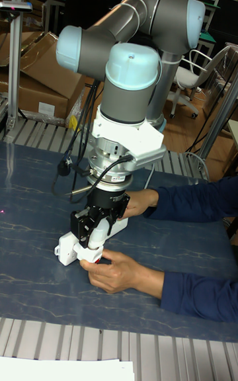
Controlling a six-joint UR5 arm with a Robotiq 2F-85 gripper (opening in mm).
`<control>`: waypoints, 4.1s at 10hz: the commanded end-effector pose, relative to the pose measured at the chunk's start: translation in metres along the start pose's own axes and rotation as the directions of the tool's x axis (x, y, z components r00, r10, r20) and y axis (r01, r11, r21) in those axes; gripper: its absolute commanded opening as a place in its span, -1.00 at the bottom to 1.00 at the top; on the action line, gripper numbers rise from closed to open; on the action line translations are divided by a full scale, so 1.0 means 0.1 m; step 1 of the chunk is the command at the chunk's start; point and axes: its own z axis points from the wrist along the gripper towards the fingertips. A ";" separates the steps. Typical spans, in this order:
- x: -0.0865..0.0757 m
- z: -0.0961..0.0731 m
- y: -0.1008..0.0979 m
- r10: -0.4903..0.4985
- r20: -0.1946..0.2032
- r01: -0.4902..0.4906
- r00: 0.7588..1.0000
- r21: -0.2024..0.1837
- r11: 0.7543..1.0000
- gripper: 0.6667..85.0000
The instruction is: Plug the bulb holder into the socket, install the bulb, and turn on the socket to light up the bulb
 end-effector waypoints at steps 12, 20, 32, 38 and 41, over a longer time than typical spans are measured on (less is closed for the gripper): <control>0.08 0.00 0.02 0.320 -0.034 -0.321 0.947 -0.012 0.947 -0.99; 0.03 0.03 0.04 0.598 -0.056 -0.599 0.799 0.000 0.800 -0.99; -0.25 -0.03 0.04 0.641 -0.043 -0.642 0.766 -0.008 0.767 0.32; -0.35 -0.05 -0.14 0.433 0.022 -0.433 0.901 0.026 0.901 0.50; -0.26 -0.04 -0.11 0.335 0.023 -0.335 0.942 0.007 0.942 0.56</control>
